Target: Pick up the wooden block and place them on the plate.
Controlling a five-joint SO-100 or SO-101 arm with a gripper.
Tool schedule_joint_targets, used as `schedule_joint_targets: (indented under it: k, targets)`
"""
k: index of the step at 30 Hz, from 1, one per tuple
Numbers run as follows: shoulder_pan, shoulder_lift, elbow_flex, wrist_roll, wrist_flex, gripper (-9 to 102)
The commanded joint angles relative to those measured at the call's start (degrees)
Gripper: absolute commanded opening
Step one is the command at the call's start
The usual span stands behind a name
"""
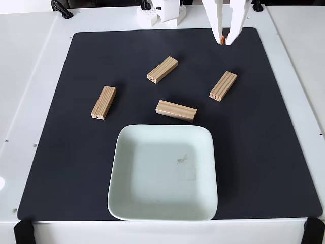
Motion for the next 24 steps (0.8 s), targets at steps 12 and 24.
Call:
schedule_joint_targets:
  k: [12,24]
  targets:
    - [0.0,-2.9,5.4,-3.5,-5.7,29]
    - [2.1,-12.5,0.4,-5.4,-9.3,29]
